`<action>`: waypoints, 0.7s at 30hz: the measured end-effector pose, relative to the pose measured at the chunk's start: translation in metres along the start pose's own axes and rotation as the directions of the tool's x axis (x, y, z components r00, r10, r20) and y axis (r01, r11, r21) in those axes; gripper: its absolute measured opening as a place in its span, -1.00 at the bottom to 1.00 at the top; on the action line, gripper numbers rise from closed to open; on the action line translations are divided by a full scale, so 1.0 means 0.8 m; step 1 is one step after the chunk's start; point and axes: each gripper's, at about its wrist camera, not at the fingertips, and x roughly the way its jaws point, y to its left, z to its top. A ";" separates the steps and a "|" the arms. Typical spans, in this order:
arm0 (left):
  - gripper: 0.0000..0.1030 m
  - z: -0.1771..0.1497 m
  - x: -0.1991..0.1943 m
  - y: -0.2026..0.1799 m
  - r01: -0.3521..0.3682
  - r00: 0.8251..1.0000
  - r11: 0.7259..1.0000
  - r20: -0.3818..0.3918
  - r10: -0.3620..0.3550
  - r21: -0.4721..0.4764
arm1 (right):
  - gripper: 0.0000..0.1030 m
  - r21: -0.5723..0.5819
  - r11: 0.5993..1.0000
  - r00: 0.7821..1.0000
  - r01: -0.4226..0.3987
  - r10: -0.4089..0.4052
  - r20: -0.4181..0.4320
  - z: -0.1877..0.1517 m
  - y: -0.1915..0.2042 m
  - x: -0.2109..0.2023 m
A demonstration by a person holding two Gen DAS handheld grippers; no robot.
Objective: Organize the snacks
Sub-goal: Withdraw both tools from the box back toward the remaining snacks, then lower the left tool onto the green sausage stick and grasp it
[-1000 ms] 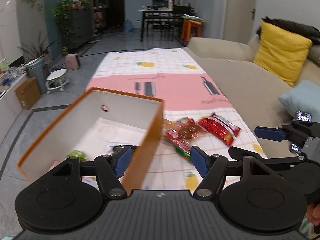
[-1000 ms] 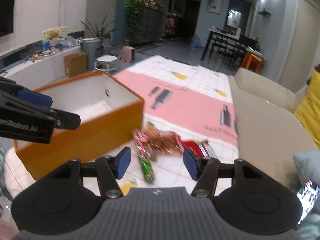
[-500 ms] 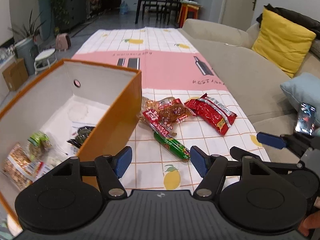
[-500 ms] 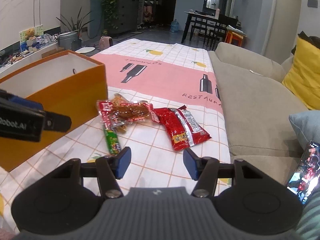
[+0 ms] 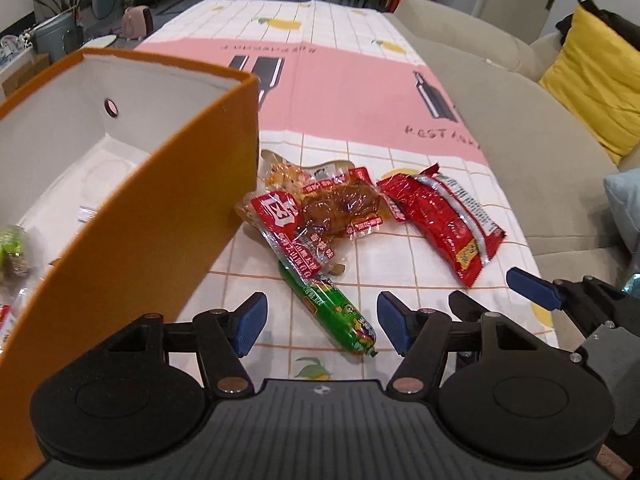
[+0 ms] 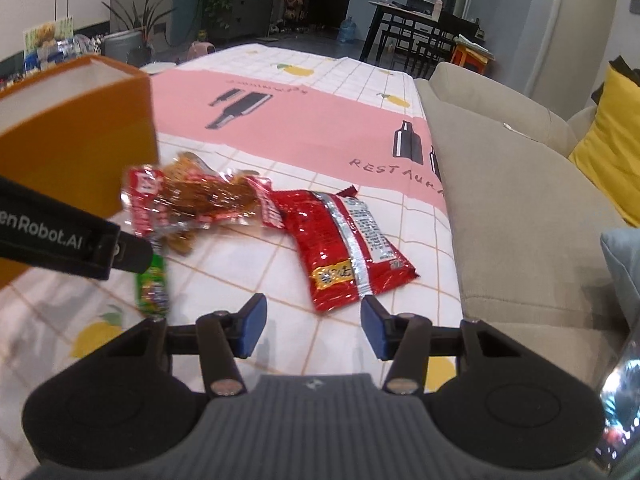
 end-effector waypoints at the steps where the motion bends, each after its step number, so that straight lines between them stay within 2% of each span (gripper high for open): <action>1: 0.44 0.001 0.005 -0.001 -0.009 1.000 1.000 -0.006 0.009 -0.005 | -0.04 -0.009 1.000 1.000 0.002 -0.002 -0.004 0.000 0.000 0.007; 9: 0.41 0.005 0.027 0.001 -0.027 0.999 0.999 -0.038 0.025 -0.048 | -0.24 -0.017 1.000 1.000 -0.001 0.001 -0.009 0.001 -0.002 0.037; 10: 0.38 0.005 0.028 0.001 -0.024 0.999 0.998 -0.039 0.022 -0.052 | -0.36 -0.017 1.000 1.000 -0.004 0.004 -0.008 0.002 -0.002 0.038; 14: 0.07 0.005 0.033 0.001 -0.014 0.999 0.998 -0.049 0.011 -0.057 | -0.89 0.015 0.999 0.999 -0.049 0.050 -0.013 0.003 -0.003 0.040; 16: -0.04 0.004 0.034 0.003 0.007 0.999 0.998 -0.053 -0.010 -0.070 | -1.00 0.016 0.998 0.998 -0.064 0.064 -0.014 0.002 -0.002 0.040; 18: -0.30 0.003 0.034 0.005 0.034 0.998 0.996 -0.058 -0.039 -0.081 | -1.00 0.012 0.997 0.997 -0.075 0.075 -0.014 0.000 0.000 0.039; 21: -0.36 0.001 0.031 0.005 0.033 0.997 0.997 -0.070 -0.038 -0.068 | -1.00 0.014 0.996 0.996 -0.085 0.085 -0.010 -0.001 0.000 0.036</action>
